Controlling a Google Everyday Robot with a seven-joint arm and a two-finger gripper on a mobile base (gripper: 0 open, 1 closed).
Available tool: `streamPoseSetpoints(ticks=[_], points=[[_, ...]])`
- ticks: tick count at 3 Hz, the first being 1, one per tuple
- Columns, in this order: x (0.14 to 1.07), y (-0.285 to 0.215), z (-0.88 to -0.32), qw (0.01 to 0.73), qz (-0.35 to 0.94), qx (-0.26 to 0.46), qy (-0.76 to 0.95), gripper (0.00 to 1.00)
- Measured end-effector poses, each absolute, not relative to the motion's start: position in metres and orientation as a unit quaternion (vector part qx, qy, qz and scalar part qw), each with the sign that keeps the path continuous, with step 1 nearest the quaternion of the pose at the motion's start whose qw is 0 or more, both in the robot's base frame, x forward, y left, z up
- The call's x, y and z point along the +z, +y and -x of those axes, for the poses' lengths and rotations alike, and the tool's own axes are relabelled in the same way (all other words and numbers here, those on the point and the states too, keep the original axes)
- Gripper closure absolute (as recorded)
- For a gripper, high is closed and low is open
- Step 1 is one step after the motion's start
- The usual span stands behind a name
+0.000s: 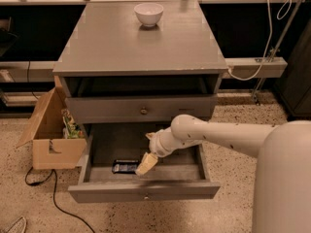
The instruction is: Pick rxbar blueberry from middle drawer and place on counter
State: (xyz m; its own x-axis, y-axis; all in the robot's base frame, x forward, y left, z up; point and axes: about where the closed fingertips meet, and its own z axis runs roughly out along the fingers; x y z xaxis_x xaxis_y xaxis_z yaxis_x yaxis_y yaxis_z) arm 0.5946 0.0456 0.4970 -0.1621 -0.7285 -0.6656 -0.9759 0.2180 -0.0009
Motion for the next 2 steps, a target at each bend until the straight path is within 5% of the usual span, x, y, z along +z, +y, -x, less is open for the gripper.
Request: streamPoseSetpoints(ticks=[2], points=[[0.451,0.061,-0.656,0.292,0.590,0.219,0.720,0.00]])
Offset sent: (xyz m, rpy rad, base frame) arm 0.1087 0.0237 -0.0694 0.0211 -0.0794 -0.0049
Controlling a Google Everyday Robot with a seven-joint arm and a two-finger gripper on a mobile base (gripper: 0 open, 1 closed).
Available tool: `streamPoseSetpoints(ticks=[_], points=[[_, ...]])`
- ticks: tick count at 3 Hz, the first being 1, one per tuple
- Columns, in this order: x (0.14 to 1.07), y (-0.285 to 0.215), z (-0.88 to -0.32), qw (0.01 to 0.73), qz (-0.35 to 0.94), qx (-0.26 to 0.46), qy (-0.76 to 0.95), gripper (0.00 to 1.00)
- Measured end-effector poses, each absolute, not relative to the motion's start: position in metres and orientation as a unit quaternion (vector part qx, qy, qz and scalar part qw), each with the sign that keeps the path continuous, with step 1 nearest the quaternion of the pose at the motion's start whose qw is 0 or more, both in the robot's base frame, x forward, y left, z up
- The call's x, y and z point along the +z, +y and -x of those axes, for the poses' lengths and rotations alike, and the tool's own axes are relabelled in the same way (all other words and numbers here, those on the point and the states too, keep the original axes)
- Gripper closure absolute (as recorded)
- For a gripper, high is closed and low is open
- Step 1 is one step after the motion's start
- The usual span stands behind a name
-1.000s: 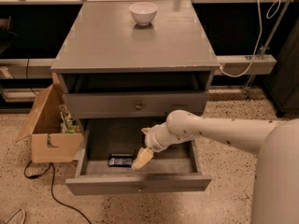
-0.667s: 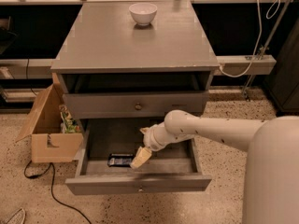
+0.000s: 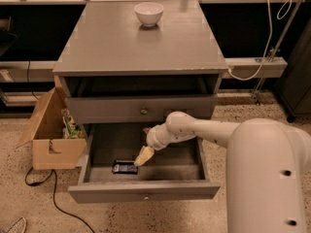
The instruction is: Pick rxbar blueberry from middle drawer and place on counter
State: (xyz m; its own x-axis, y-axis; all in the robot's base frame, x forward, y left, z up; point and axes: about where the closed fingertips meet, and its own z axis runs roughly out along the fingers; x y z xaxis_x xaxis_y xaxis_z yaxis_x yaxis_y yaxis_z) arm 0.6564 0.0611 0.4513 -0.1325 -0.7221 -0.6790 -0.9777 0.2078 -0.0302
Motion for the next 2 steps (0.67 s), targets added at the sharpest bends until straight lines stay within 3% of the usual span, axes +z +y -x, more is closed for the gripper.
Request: streamPoseSetpoints(ticks=[2], points=[[0.418,0.092,-0.682,0.296,0.602,0.206,0.712,0.00]])
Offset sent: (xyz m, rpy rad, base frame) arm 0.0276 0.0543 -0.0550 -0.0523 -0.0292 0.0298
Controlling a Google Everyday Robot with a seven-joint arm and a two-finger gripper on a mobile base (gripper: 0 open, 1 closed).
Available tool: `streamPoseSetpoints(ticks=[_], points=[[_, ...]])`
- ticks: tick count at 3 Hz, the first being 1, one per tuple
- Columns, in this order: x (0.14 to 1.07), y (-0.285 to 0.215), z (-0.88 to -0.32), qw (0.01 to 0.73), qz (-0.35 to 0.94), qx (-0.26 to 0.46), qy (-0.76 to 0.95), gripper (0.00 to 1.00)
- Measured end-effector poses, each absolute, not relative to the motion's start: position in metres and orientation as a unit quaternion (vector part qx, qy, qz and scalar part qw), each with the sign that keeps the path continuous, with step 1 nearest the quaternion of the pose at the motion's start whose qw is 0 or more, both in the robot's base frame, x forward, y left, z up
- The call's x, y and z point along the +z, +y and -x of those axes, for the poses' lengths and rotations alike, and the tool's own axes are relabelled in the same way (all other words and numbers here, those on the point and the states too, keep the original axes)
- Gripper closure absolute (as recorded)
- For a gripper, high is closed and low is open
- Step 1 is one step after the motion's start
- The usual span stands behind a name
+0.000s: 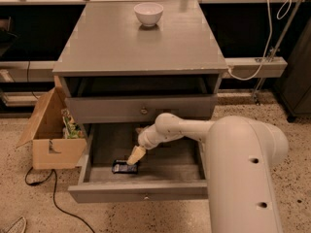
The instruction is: Pick rxbar blueberry from middle drawer and place on counter
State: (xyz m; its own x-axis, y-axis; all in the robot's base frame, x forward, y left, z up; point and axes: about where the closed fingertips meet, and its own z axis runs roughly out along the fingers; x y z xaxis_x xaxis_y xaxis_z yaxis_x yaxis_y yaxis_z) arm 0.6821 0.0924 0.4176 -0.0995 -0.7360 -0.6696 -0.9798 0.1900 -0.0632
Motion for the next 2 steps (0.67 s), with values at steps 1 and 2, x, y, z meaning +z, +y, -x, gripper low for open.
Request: streamPoseSetpoints(ticks=[1,2], points=[[0.407,0.109,-0.672,0.283,0.612,0.202,0.711,0.00],[0.401,0.126,-0.653,0.272,0.619,0.206,0.708,0.00]])
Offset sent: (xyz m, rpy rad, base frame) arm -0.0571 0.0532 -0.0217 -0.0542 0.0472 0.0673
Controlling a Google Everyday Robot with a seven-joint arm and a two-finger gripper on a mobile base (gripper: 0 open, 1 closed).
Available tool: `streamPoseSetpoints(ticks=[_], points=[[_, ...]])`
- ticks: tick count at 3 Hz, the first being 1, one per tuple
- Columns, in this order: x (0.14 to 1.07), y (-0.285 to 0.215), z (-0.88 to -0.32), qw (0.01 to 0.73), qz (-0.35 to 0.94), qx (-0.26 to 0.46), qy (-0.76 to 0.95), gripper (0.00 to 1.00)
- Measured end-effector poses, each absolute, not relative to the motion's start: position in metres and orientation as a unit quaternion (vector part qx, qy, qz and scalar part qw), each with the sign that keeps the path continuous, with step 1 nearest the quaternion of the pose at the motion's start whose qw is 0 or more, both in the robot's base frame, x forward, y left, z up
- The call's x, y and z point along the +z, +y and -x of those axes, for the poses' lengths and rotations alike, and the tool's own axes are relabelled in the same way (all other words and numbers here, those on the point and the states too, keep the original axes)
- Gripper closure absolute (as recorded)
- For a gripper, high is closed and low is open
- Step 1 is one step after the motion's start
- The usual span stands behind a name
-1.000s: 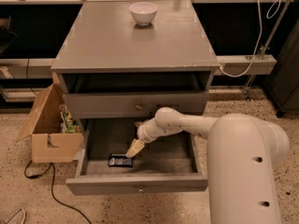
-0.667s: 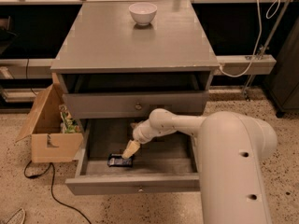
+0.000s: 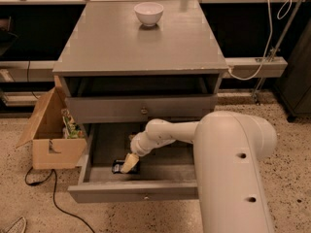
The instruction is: Pick rxbar blueberry from middle drawer and place on counter
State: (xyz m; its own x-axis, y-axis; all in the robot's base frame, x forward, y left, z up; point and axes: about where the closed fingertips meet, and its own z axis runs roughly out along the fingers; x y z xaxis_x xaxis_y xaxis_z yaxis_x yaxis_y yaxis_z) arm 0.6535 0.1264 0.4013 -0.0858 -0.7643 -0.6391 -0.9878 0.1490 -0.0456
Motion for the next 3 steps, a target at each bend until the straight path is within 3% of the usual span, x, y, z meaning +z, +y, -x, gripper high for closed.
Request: streamPoseSetpoints(ticks=[3], points=[[0.369,0.153,-0.615,0.254,0.618,0.224,0.710,0.00]])
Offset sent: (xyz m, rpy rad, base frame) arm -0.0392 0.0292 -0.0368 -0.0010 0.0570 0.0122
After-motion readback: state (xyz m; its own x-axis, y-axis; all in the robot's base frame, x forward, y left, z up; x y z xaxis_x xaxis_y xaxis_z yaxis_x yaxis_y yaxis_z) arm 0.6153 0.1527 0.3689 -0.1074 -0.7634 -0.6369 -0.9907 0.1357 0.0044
